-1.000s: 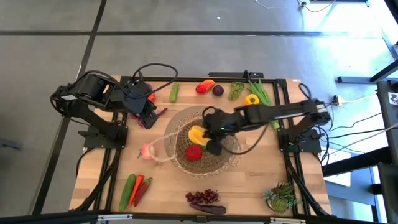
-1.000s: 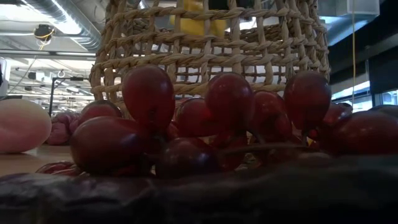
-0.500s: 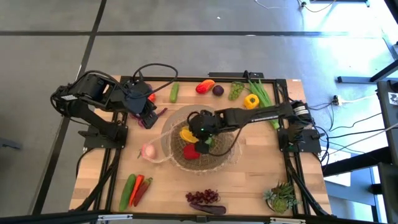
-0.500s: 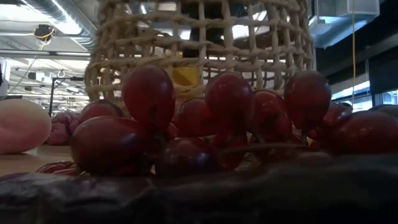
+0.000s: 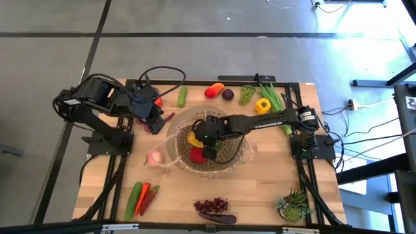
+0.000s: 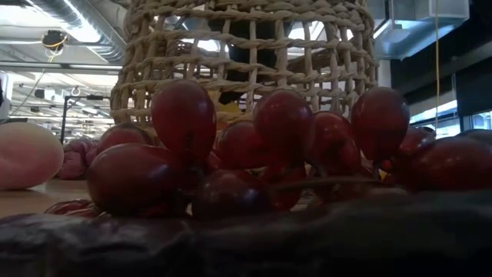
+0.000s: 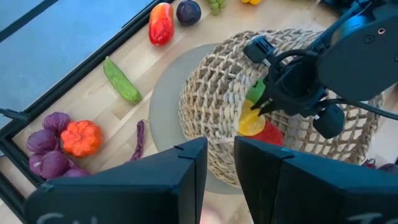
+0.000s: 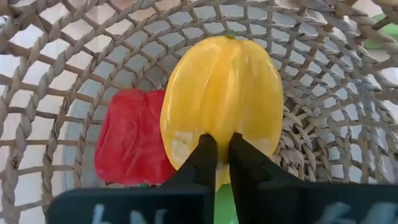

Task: Build produce basket
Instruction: Put the yellow starfruit into the brown basket, then adjust the brown basket

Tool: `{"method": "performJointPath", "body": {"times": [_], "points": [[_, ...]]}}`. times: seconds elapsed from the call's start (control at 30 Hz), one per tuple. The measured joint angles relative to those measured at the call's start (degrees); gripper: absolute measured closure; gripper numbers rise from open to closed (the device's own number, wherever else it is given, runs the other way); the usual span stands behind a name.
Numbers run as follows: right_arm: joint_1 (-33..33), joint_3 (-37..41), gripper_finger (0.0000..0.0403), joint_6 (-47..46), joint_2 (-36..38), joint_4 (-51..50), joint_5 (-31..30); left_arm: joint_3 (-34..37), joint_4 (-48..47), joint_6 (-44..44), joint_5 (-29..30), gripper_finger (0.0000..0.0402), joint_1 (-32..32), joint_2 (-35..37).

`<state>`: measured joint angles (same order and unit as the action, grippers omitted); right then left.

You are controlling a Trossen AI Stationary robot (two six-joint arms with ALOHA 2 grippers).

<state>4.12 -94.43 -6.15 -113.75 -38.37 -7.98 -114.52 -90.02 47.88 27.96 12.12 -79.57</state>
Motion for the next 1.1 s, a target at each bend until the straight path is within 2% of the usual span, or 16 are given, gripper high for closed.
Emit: {"method": "performJointPath", "body": {"times": [0.4, 0.53, 0.67, 0.97, 1.1], "points": [[-0.1, -0.2, 0.0311, -0.8, 0.0, -0.2, 0.0, 0.0, 0.0, 0.0, -0.2, 0.0332, 0.0, 0.0], [-0.2, -2.3, 0.0303, 0.4, 0.0, -1.5, -0.2, 0.0, 0.0, 0.0, -0.2, 0.0332, 0.0, 0.0], [-0.2, -6.5, 0.0304, 0.5, 0.1, -4.7, -1.7, 0.0, 0.0, 0.0, -0.2, 0.0332, 0.0, 0.0], [2.8, -18.3, 0.0305, 0.9, 0.2, -14.0, -0.9, 0.0, 0.0, 0.0, -0.2, 0.0332, 0.0, 0.0], [4.2, -23.3, 0.0305, 3.2, 0.3, -17.1, -6.8, 0.0, 0.0, 0.0, -0.2, 0.0332, 0.0, 0.0]]}}
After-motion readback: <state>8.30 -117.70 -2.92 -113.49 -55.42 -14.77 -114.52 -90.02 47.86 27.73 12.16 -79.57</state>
